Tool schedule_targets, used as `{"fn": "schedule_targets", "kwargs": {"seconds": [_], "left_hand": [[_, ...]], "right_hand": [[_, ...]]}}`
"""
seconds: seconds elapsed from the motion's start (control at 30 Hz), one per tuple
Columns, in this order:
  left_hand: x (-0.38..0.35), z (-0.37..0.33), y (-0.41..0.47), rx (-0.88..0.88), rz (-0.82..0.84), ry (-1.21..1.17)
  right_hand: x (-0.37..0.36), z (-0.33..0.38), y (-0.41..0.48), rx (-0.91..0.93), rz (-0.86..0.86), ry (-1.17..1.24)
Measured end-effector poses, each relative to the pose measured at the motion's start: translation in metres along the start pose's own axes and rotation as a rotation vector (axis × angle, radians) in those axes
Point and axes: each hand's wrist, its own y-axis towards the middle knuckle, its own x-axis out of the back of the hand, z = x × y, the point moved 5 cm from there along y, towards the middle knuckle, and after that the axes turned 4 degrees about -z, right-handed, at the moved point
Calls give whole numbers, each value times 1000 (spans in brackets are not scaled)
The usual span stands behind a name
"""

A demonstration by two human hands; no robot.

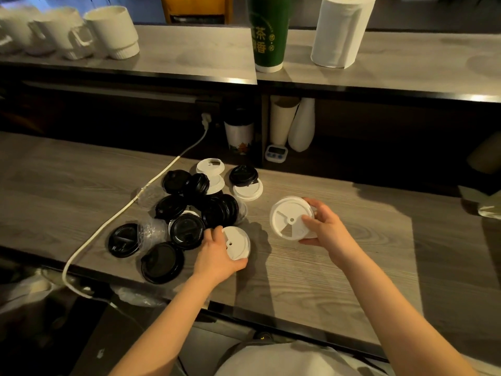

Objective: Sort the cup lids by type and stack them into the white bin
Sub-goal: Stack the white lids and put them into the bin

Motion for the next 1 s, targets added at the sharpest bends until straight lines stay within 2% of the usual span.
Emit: {"fn": "schedule_targets", "kwargs": {"seconds": [0.2,0.33,0.6,0.7,0.8,1.0], "left_hand": [[38,-69,0,-201,-107,-140],[43,-129,0,-325,-89,-228],[17,-253,-26,-471,-17,-364],[5,-306,-40,-576,-14,-359],[-13,-357,-54,-655,23,-357],[-59,-439,-81,-692,41,-335]], "right_hand": [[39,13,-15,62,-97,43],[88,16,-33,57,-218,87],[206,30,-76,129,-403,127],[261,36,-95,182,-450,124],[314,36,-110,187,-512,64],[428,29,-120,164,-603,-63]]}}
